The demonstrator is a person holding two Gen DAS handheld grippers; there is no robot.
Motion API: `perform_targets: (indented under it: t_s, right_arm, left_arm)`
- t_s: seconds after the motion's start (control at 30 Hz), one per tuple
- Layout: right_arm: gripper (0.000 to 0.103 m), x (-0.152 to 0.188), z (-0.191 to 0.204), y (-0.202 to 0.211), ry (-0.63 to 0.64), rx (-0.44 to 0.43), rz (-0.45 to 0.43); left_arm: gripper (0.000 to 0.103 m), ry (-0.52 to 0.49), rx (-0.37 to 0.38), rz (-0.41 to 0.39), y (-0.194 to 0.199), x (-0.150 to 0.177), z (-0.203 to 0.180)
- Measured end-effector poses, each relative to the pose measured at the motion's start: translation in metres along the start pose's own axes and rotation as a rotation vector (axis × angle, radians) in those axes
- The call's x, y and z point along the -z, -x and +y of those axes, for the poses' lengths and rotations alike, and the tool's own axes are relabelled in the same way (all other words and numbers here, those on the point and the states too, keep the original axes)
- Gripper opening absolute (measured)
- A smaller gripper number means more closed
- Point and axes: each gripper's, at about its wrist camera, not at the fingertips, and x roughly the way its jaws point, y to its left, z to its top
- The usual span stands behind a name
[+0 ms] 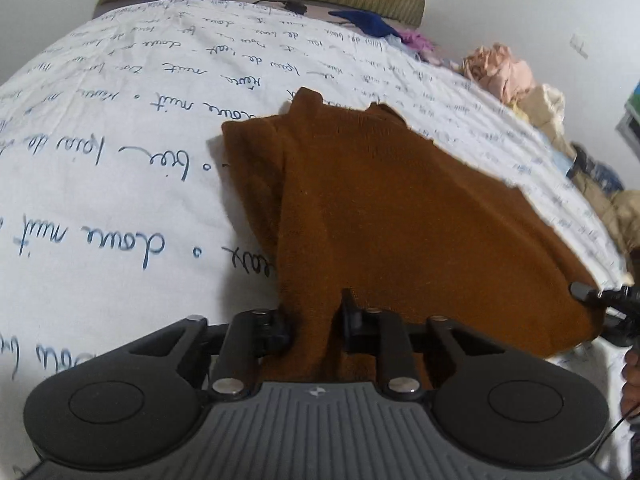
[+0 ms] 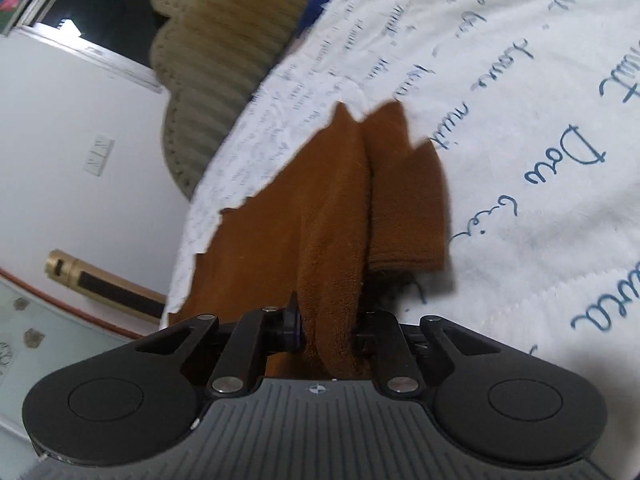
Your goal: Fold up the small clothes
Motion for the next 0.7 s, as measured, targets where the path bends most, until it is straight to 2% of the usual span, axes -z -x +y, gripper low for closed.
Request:
perform_targets:
  t_s: [0.13, 0.27, 0.37, 0.43, 0.53, 0.6, 0.63, 0.7]
  right_arm:
    - [0.019, 0.002, 0.009, 0.01, 0.014, -0.03, -0.003]
    - [0.018, 0.011, 0.015, 0.037, 0.021, -0.057, 0.003]
    - [0.018, 0.017, 0.02, 0.055, 0.015, -0.072, 0.022]
    - [0.018, 0.02, 0.024, 0.068, 0.026, -0.074, 0.029]
    - [0.018, 0.021, 0.019, 0.07, 0.028, -0.025, 0.068]
    - [0.018, 0.021, -0.002, 0.053, -0.003, 0.09, 0.135]
    - [0.014, 0.023, -0.016, 0.043, -0.043, 0.13, 0.168]
    - [0.018, 0.02, -0.032, 0.045, -0.142, 0.063, 0.163]
  left_arm:
    - [0.017, 0.021, 0.027, -0.032, 0.017, 0.007, -0.003]
    - [0.017, 0.041, 0.061, -0.026, 0.036, 0.021, -0.007]
    - [0.016, 0.091, 0.12, -0.014, 0.054, 0.031, -0.004]
    - [0.016, 0.112, 0.132, 0.001, 0.061, 0.039, -0.002]
    - [0.017, 0.143, 0.12, 0.042, 0.058, 0.049, 0.006]
    - [0.017, 0.188, 0.102, 0.076, 0.044, 0.057, 0.02]
    - [0.017, 0.231, 0.121, 0.081, 0.041, 0.061, 0.028]
    - [0.017, 0.272, 0.149, 0.076, 0.044, 0.06, 0.037]
